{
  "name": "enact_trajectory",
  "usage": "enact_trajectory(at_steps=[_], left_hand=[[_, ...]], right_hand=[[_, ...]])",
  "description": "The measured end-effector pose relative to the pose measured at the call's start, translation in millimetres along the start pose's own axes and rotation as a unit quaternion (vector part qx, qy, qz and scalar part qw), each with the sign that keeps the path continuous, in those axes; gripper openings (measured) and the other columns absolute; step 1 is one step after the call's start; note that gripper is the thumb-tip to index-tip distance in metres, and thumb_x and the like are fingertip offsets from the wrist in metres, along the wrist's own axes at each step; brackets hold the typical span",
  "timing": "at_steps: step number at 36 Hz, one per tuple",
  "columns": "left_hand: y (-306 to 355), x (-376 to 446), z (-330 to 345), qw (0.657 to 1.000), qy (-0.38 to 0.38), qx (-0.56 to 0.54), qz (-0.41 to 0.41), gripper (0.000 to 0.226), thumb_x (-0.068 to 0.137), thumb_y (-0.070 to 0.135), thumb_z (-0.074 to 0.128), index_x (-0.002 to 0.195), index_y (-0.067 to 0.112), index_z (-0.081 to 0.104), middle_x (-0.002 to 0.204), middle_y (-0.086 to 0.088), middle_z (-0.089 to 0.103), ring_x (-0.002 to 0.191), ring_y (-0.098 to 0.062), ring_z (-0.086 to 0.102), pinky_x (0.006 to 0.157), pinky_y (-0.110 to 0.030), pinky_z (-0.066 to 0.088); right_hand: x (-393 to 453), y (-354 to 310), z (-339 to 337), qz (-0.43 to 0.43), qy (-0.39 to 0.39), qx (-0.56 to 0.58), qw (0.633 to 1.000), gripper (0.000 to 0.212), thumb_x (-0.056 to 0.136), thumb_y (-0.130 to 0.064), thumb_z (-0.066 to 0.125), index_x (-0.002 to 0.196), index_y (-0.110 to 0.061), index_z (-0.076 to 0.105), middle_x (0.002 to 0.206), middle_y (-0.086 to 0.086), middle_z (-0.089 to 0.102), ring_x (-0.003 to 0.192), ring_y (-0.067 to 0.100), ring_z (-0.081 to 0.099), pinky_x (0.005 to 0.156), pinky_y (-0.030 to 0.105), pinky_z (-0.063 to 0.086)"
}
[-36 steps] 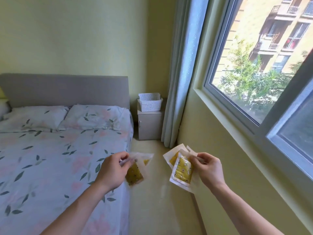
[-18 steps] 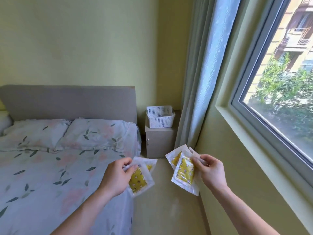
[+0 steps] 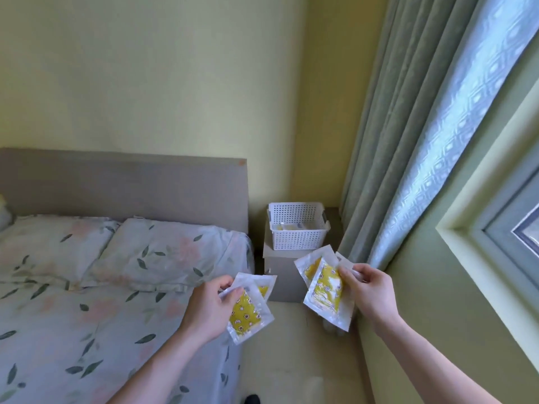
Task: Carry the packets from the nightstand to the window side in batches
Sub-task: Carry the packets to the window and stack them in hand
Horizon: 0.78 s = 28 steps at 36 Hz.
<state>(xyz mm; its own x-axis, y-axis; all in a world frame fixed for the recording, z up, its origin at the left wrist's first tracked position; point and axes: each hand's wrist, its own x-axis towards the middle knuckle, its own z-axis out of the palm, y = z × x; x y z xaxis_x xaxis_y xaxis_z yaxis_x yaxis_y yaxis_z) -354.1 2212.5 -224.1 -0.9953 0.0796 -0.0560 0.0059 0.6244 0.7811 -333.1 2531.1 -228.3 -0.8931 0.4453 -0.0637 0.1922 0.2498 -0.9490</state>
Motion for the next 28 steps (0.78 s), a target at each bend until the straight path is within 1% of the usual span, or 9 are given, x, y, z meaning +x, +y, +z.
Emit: enact_trajectory(at_steps=[3,5,7,10,14,18,23,25,28], left_hand=[[-5,64,5,1.0,-0.013,0.003,-0.004,0.021,0.094,0.031,0.066,0.075,0.022,0.065,0.07,0.009,0.068,0.063,-0.008,0.062,0.059,-0.026,0.047],[-8,109,8,1.0,-0.027,0.007,-0.01,0.023,0.093,0.037,0.065,0.077,0.02,0.064,0.072,0.004,0.068,0.068,-0.018,0.065,0.061,-0.034,0.051],[-6,153,13,0.999,-0.039,0.006,-0.004,0.029,0.094,0.038,0.064,0.073,0.019,0.058,0.066,0.001,0.06,0.062,-0.023,0.057,0.057,-0.033,0.044],[10,211,22,0.999,-0.05,0.002,0.001,0.04,0.095,0.029,0.065,0.06,0.025,0.046,0.053,0.011,0.046,0.053,-0.009,0.039,0.054,-0.027,0.031],[22,275,41,0.997,-0.074,0.009,-0.006,0.038,0.093,0.022,0.064,0.06,0.018,0.044,0.053,0.01,0.045,0.052,-0.006,0.043,0.053,-0.024,0.031],[33,357,66,0.996,-0.086,0.019,0.005,0.036,0.092,0.021,0.063,0.062,0.016,0.044,0.055,0.008,0.039,0.048,-0.003,0.04,0.048,-0.019,0.03],[35,445,111,0.995,-0.093,0.019,-0.01,0.037,0.09,0.019,0.063,0.064,0.016,0.037,0.062,0.001,0.029,0.046,-0.007,0.032,0.046,-0.019,0.026],[29,479,132,0.996,-0.089,0.012,-0.02,0.039,0.089,0.019,0.064,0.065,0.018,0.033,0.065,0.001,0.026,0.053,-0.009,0.024,0.05,-0.024,0.024],[15,520,164,0.993,-0.104,0.012,-0.053,0.041,0.09,0.022,0.066,0.062,0.019,0.036,0.064,0.0,0.028,0.06,-0.013,0.026,0.055,-0.03,0.023]], right_hand=[[51,-2,15,0.016,0.01,-0.009,1.0,0.024,0.085,-0.036,0.08,0.075,-0.015,0.072,0.071,0.004,0.073,0.064,0.01,0.059,0.064,0.033,0.051],[83,-3,24,0.029,0.022,-0.014,0.999,0.023,0.085,-0.036,0.08,0.076,-0.015,0.073,0.073,0.002,0.075,0.066,0.011,0.063,0.067,0.035,0.054],[113,-6,32,0.032,0.032,-0.013,0.999,0.021,0.085,-0.035,0.08,0.077,-0.017,0.074,0.072,0.0,0.075,0.068,0.011,0.065,0.069,0.035,0.055],[152,-13,41,0.045,0.047,-0.014,0.998,0.02,0.087,-0.035,0.078,0.078,-0.017,0.074,0.072,-0.003,0.076,0.068,0.011,0.065,0.069,0.034,0.055],[195,-10,46,0.058,0.061,-0.012,0.996,0.02,0.088,-0.034,0.077,0.077,-0.017,0.074,0.07,-0.002,0.074,0.065,0.01,0.062,0.064,0.029,0.051],[265,0,54,0.071,0.078,-0.022,0.994,0.021,0.087,-0.036,0.077,0.076,-0.019,0.075,0.072,-0.001,0.075,0.067,0.011,0.063,0.066,0.034,0.053],[351,19,64,0.088,0.073,-0.029,0.993,0.016,0.087,-0.033,0.078,0.077,-0.021,0.074,0.068,-0.006,0.074,0.066,0.012,0.062,0.07,0.035,0.054],[385,25,67,0.096,0.068,-0.034,0.992,0.018,0.086,-0.032,0.078,0.076,-0.019,0.073,0.069,-0.002,0.074,0.066,0.014,0.063,0.069,0.035,0.054],[429,35,75,0.108,0.057,-0.049,0.991,0.019,0.085,-0.031,0.079,0.074,-0.019,0.071,0.067,-0.004,0.073,0.066,0.015,0.063,0.063,0.032,0.052]])
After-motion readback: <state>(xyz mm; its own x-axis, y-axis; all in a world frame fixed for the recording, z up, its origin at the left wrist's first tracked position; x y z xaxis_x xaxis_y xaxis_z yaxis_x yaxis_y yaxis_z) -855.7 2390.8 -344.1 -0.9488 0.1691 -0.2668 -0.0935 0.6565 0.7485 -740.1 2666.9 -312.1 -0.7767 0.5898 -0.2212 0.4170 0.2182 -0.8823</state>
